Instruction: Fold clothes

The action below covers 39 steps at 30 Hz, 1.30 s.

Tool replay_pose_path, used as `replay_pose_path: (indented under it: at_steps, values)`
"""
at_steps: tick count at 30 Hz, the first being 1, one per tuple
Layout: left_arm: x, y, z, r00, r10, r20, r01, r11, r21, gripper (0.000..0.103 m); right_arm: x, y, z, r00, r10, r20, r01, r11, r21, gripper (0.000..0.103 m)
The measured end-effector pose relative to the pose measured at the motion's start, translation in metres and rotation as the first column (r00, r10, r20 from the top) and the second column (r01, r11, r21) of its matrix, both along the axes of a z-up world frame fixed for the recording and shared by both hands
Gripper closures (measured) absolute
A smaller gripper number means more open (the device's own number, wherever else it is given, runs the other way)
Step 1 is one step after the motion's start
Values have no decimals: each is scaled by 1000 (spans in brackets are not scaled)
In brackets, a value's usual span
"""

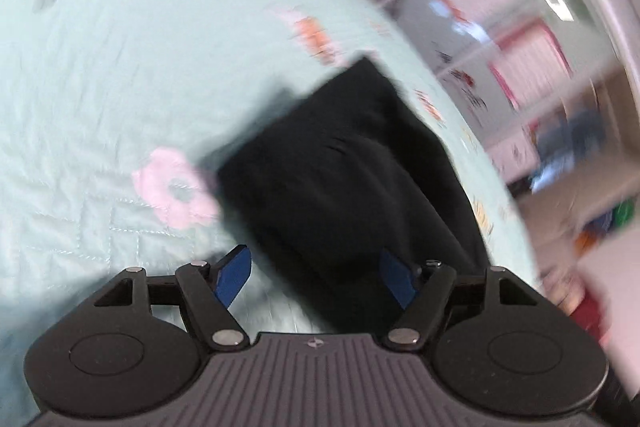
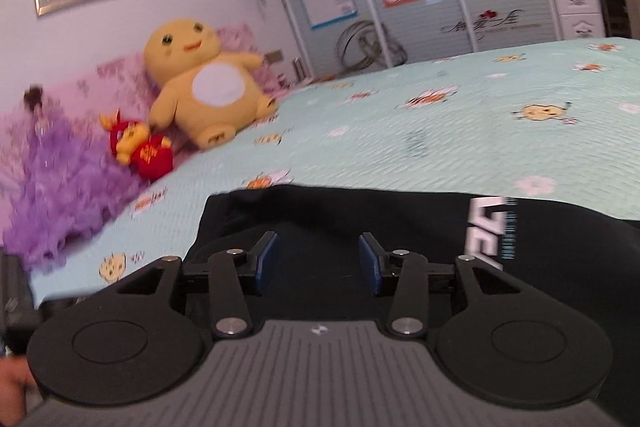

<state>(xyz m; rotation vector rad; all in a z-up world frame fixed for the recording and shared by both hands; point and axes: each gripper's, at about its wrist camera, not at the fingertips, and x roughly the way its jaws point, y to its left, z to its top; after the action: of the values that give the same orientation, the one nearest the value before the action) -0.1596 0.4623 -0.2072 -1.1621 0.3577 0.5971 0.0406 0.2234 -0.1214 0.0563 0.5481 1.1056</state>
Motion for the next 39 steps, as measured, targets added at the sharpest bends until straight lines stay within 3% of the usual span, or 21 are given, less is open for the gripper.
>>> replay_pose_path:
  at_steps: [3,5,7,9,11,12,14,15,16,20,26,29,31,32,39]
  values:
    - [7,32,-16,991,21,130,-1,989,-146,31,-12,13,-1,1000,9,19,-9,999,-40,56]
    - [10,47,-12,982,25,187,2,990,-144,82,-12,23,-4,999,1,36,1,998,-70,55]
    - [6,56,17,976,-5,216,3,1000,11,88,-17,30,-1,999,-9,45,13,996,-83,55]
    - [1,59,46,974,-41,224,10,991,136,87,-23,35,4,998,-8,64,13,996,-83,55]
    - [2,57,52,983,-58,176,25,983,181,83,-31,39,9,995,-1,101,10,997,-81,53]
    - [4,57,44,988,-72,139,48,984,170,80,-33,43,10,993,2,114,7,997,-82,49]
    - [2,62,17,997,-53,62,51,998,32,79,-36,53,13,994,2,109,8,996,-84,49]
    - [-3,62,6,998,-37,47,38,999,-28,62,-37,59,14,995,1,103,8,996,-85,49]
    - [-10,60,0,997,-24,71,28,998,-50,56,-38,66,17,995,8,104,1,996,-86,49]
    - [-26,56,5,995,-14,96,22,997,-74,48,-44,102,32,990,64,124,-53,995,-90,48]
    - [-36,60,15,996,-23,88,29,998,-58,41,-21,205,40,989,119,84,-106,984,-146,48]
    - [-31,60,8,996,-61,65,63,997,-35,41,-7,258,-2,990,139,30,-119,926,-359,48]
    - [-26,62,7,996,-76,53,77,997,-26,39,2,287,-36,991,131,17,-103,843,-529,51]
    - [-23,62,7,995,-83,49,84,996,-21,38,4,287,-50,993,103,51,-54,808,-586,51]
    - [-12,63,6,993,-111,35,111,994,7,35,12,235,-52,1000,13,21,0,861,-508,50]
